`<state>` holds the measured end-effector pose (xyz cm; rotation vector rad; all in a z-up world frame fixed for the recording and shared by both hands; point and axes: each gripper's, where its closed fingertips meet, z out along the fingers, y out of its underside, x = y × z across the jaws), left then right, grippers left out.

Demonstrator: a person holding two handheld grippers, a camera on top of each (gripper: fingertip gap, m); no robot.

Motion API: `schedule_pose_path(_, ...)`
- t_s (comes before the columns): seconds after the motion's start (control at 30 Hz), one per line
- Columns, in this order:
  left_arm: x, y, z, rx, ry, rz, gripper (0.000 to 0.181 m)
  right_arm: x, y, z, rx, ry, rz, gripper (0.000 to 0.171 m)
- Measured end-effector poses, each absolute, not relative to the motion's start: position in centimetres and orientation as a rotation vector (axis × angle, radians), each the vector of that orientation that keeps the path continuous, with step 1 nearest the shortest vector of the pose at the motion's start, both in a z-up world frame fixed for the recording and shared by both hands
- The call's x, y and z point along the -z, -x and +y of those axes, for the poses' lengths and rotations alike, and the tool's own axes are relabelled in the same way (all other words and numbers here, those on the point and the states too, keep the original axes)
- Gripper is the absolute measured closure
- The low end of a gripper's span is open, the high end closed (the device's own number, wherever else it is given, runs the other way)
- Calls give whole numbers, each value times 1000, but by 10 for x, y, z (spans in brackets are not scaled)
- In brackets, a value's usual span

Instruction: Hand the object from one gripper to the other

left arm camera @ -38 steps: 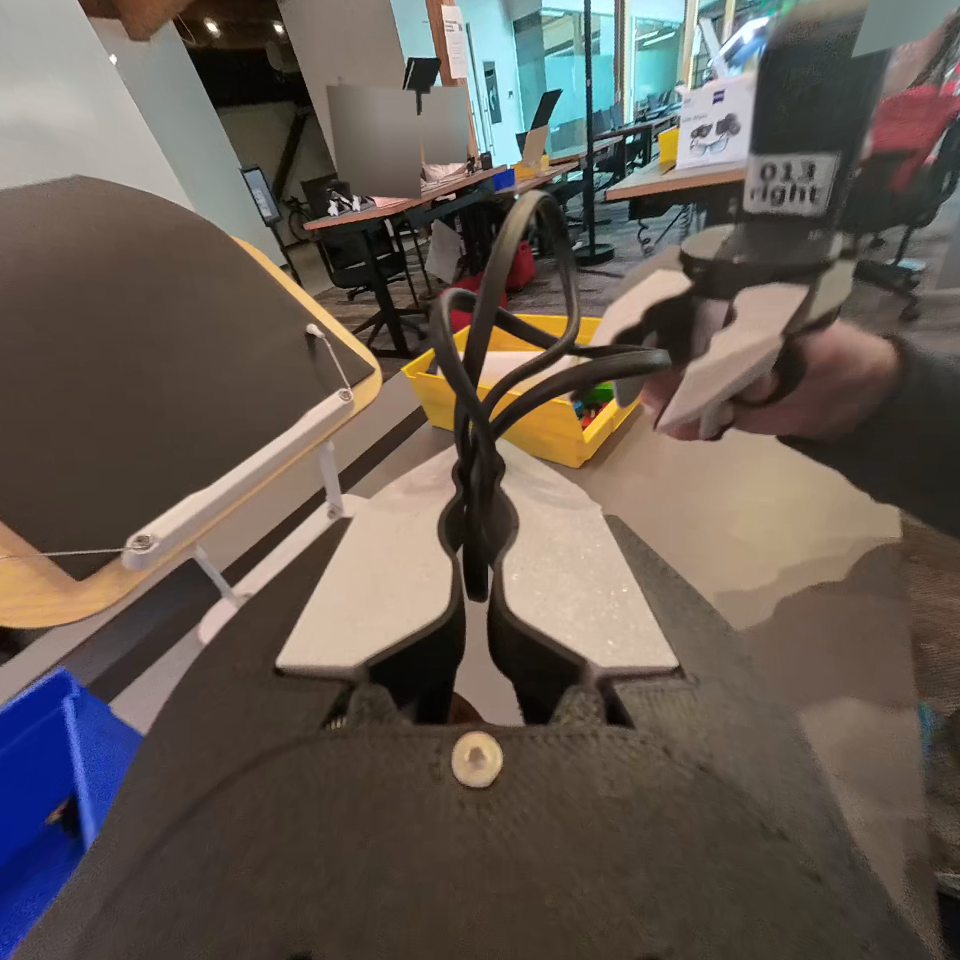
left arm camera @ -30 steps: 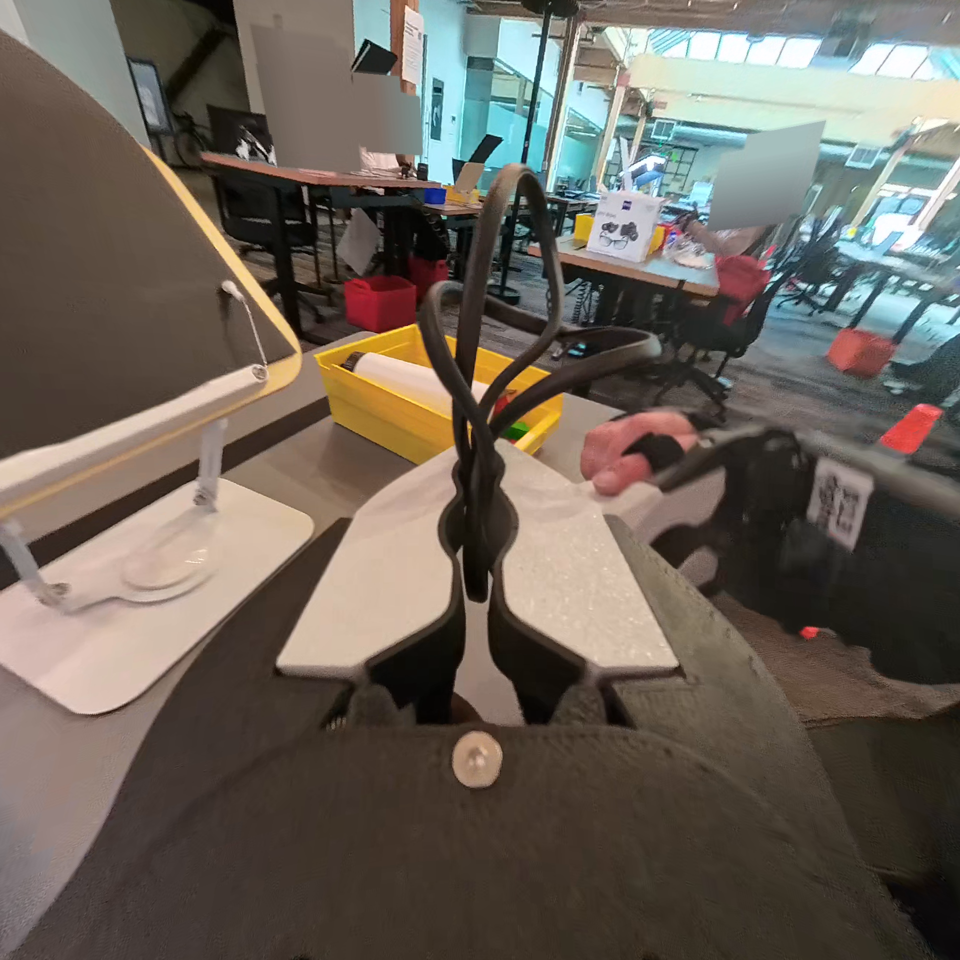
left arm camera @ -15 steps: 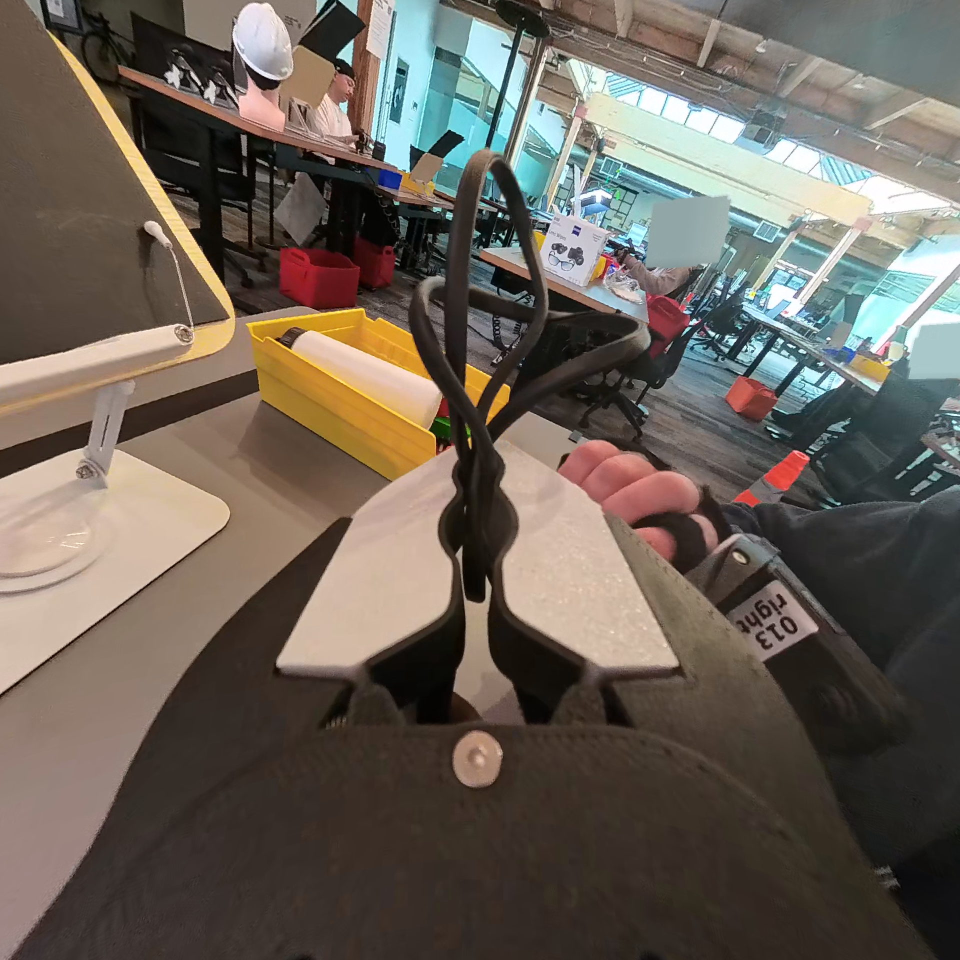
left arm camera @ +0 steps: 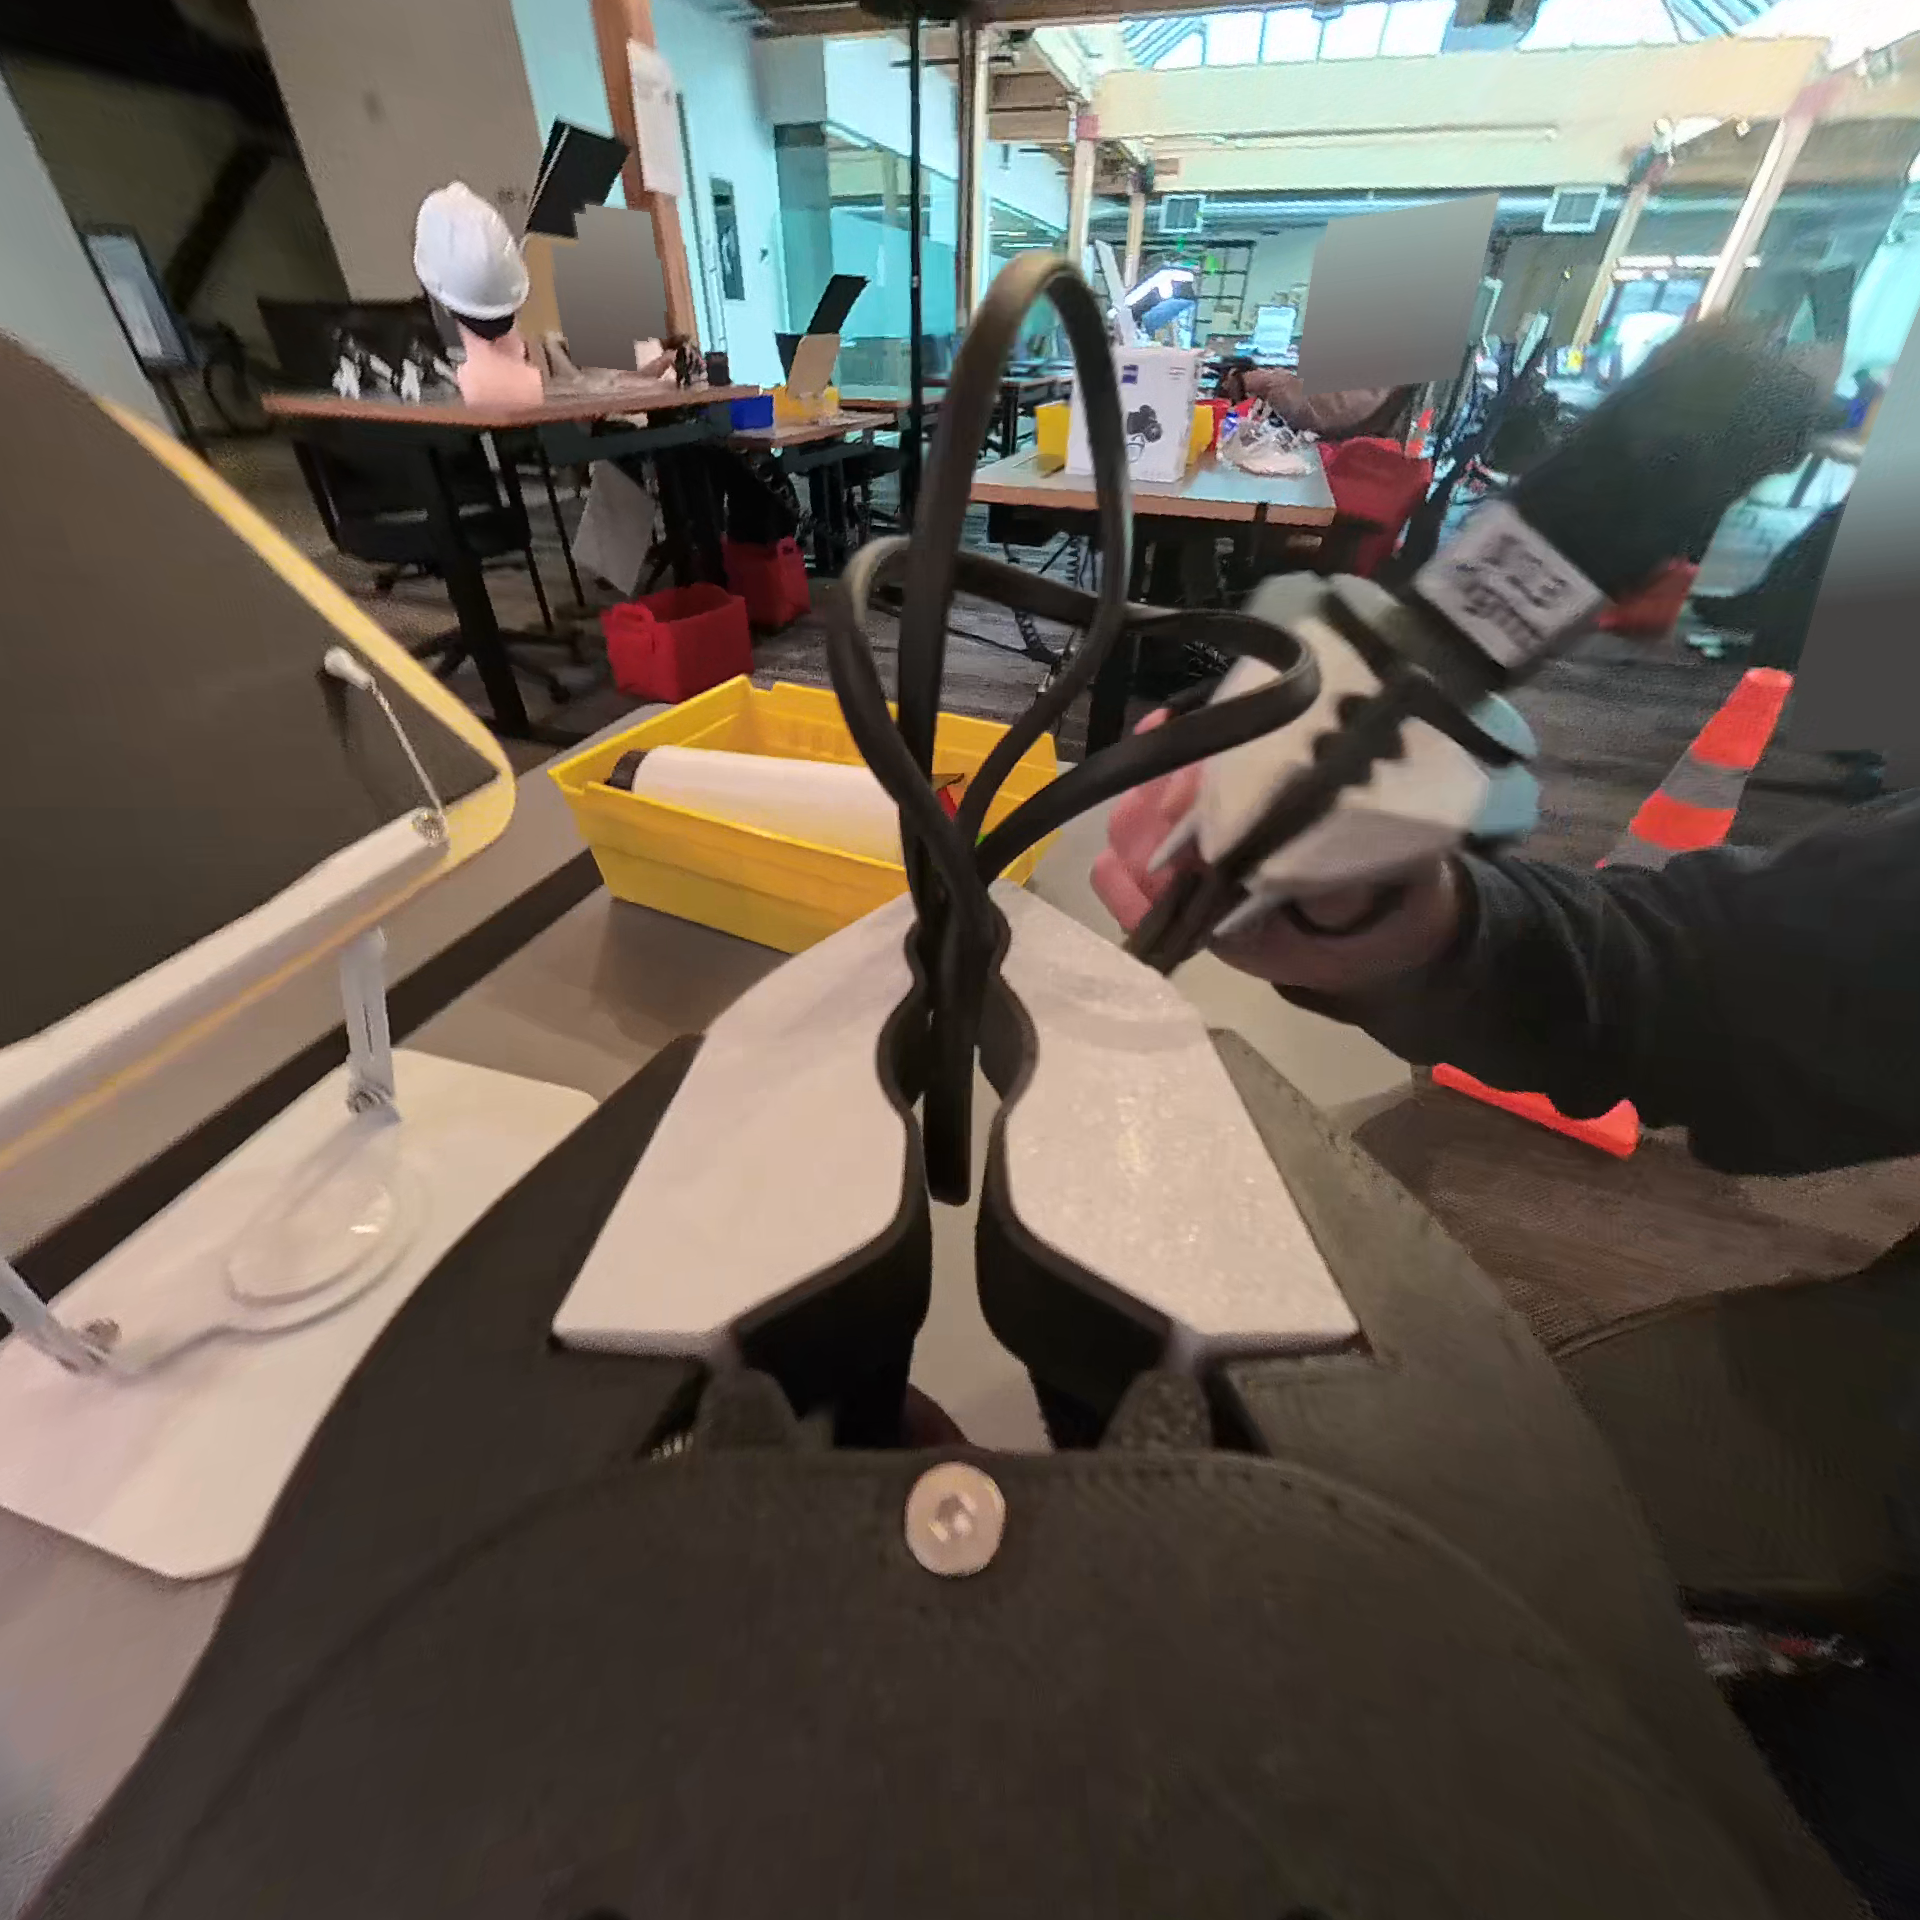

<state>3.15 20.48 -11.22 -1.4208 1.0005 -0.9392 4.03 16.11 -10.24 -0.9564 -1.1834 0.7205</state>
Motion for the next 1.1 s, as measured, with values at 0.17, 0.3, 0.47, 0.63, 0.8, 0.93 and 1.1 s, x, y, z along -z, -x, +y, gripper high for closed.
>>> schedule_pose_path(0.17,111,-38,182,774,1225,1251,177,102,-53,185,-1166,1146,-1015,171)
schedule_pose_path(0.3,130,-44,168,634,1173,1492,177,104,-46,188,-1276,1213,-1049,171)
schedule_pose_path(0.47,149,-42,176,315,1156,1683,177,113,-34,191,-1233,1302,-1152,171)
schedule_pose_path(0.63,157,-36,193,-99,1102,1775,177,119,-28,192,-1005,1338,-1301,171)
schedule_pose_path(0.8,162,-37,196,-159,1142,1779,177,129,-26,188,-659,1284,-1450,171)
schedule_pose_path(0.93,166,-36,196,-135,1187,1787,176,138,-23,178,-435,1199,-1587,171)
schedule_pose_path(1.1,168,-39,198,-279,1117,1802,176,143,-26,176,-258,1114,-1705,171)
